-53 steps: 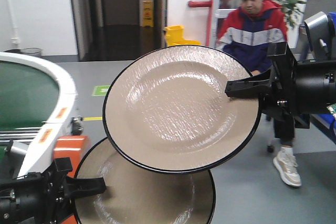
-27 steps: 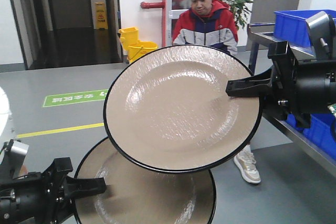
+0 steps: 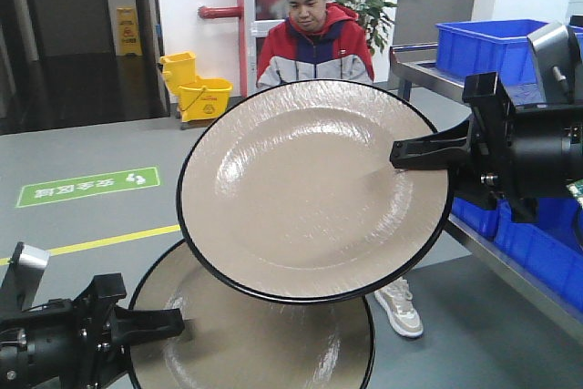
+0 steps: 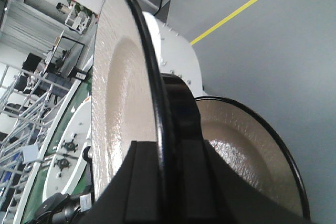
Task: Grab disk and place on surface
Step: 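Hold both plates while the base drives to the steel table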
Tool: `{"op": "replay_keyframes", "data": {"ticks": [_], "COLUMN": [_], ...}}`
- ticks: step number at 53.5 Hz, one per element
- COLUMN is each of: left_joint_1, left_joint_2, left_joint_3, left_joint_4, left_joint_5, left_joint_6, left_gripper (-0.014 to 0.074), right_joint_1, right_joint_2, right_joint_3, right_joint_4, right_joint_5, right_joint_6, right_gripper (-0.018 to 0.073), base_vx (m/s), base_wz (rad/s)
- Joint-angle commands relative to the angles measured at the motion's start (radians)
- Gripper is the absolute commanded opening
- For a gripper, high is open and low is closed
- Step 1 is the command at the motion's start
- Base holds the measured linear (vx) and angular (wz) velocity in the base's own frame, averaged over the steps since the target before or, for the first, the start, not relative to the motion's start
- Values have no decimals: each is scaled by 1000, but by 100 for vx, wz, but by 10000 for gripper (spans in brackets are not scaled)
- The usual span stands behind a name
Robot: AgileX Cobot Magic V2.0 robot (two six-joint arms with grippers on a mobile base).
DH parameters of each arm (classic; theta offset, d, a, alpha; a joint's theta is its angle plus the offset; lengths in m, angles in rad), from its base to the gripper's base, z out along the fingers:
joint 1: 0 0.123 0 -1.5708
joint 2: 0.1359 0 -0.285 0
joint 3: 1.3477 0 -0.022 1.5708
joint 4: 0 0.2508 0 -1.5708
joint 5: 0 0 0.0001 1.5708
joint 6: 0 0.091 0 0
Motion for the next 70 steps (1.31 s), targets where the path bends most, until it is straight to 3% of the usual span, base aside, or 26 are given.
{"op": "replay_keyframes", "data": {"ticks": [1, 70], "left_joint_1": [-4, -4], "left_joint_2": [-36, -36], "left_joint_3": [-36, -36], "left_joint_4": [-123, -123], "left_joint_5": [63, 63], "left_joint_6": [-10, -10], "left_gripper": [1, 1], "right_joint_1": [0, 0], "right_joint_2": [-37, -37], "right_joint_3": [-40, -40], "right_joint_4": [126, 126], "right_joint_5": [-38, -38], "right_joint_6": [8, 8], "right_gripper": [-8, -8], "base_vx": [28, 36], "base_wz": [-17, -16]}}
